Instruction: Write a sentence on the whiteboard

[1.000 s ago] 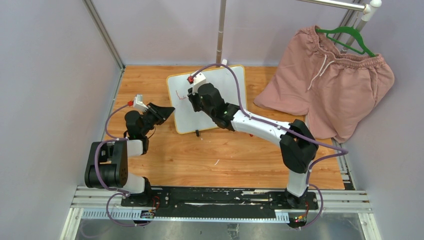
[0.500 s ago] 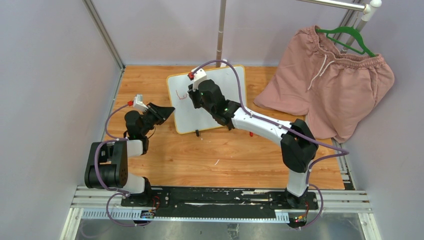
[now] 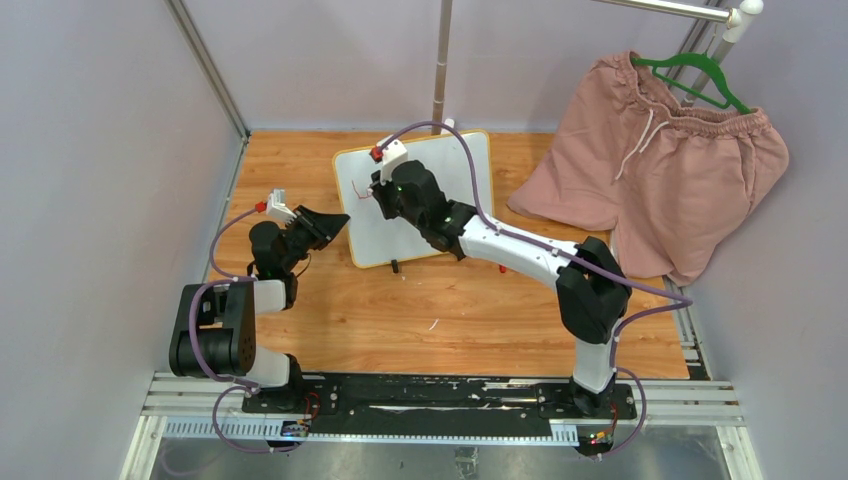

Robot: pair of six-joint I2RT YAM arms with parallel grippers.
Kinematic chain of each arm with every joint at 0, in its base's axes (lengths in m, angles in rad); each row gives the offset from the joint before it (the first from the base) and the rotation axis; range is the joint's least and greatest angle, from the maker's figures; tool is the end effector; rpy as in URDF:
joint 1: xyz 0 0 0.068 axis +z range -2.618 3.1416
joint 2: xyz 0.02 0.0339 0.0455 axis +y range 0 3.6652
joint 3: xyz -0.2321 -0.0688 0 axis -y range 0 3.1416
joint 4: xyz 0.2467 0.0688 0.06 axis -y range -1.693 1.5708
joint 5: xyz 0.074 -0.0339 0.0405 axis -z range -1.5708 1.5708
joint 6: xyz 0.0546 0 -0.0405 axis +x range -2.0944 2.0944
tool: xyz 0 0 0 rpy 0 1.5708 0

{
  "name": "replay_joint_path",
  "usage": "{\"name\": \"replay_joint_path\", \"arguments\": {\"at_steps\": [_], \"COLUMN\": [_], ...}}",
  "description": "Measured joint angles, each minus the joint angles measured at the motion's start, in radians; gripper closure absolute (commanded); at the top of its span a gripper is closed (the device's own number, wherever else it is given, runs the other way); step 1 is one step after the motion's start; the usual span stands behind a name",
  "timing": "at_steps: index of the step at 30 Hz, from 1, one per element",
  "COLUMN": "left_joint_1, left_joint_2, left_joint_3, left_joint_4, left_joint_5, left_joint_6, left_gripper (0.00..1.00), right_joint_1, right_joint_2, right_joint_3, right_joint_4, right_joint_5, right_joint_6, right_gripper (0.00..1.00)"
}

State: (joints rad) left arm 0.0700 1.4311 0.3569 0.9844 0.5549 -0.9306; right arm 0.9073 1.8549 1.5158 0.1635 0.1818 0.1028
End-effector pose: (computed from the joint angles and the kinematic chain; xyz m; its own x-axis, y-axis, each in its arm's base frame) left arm 0.2792 -0.0093 0.1442 -0.4256 -0.7132 -0.5571 0.2054 0.5234 -0.8270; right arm 0.2932 0.3590 0.2885 -0.1753 -0.0604 -0.9827 -0.6507 0.7562 0.0696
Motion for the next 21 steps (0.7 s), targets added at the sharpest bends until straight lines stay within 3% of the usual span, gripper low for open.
{"name": "replay_joint_path", "arguments": {"at_steps": [21], "left_joint_1": [0.000], "left_joint_2": [-0.006], "left_joint_3": [0.000], "left_joint_4": [0.000], "left_joint_5": [0.003], "left_joint_6": [0.001], "left_gripper": [1.00], "right_joint_1": [0.006], "right_joint_2": [-0.035], "right_joint_3": [-0.033], "right_joint_4": [-0.007], "right_joint_5": [0.003], "right_joint_6": [-0.001], "right_gripper": [1.00]}}
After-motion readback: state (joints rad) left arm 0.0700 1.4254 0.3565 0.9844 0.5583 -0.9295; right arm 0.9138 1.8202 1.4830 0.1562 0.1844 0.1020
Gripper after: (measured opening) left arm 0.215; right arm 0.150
